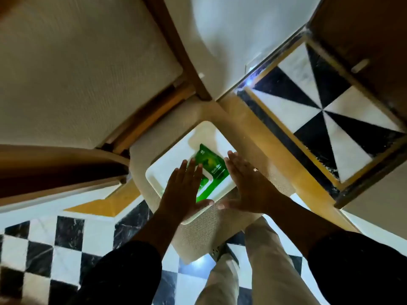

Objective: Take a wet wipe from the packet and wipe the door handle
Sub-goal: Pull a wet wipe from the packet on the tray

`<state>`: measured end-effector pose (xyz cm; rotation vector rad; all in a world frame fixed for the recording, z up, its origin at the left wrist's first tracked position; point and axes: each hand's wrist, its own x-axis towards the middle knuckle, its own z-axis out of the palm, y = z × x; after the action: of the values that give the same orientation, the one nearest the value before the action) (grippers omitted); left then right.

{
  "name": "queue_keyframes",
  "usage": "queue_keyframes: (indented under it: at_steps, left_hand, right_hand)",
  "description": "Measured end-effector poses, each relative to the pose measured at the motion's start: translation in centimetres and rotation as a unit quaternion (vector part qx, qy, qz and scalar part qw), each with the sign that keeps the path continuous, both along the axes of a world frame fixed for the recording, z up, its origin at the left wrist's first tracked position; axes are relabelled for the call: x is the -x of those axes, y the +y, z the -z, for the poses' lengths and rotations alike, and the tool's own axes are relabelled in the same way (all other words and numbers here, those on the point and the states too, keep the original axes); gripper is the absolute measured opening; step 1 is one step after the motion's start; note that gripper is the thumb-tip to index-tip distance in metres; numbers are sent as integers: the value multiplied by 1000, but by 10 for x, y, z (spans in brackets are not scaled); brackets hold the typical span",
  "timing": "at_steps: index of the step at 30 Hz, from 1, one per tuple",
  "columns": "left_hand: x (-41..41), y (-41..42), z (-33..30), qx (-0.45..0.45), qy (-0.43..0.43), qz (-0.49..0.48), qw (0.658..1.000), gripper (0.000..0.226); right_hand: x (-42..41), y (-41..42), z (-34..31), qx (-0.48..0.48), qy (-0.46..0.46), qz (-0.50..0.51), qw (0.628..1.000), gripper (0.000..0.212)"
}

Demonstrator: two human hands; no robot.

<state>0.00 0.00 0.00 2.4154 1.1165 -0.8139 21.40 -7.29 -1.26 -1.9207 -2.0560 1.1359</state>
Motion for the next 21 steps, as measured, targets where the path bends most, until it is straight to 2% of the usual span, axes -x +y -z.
queue_keyframes:
  at_steps: [3, 10, 16, 21]
  left_hand:
    - [4, 1, 31, -15, -13, 14, 1000, 107]
    - [13, 31, 62, -57, -131, 42, 989, 98]
    - [18, 52, 66, -66, -171, 40, 982, 89]
    - [17, 51, 68, -58, -165, 30, 984, 85]
  right_hand:
    - [11, 12, 26, -11, 7, -40, 999, 124]
    - [36, 40, 60, -43, -44, -116, 991, 126]
    - [52, 61, 72, -48, -73, -85, 992, 130]
    - [56, 62, 85, -57, -79, -69, 993, 133]
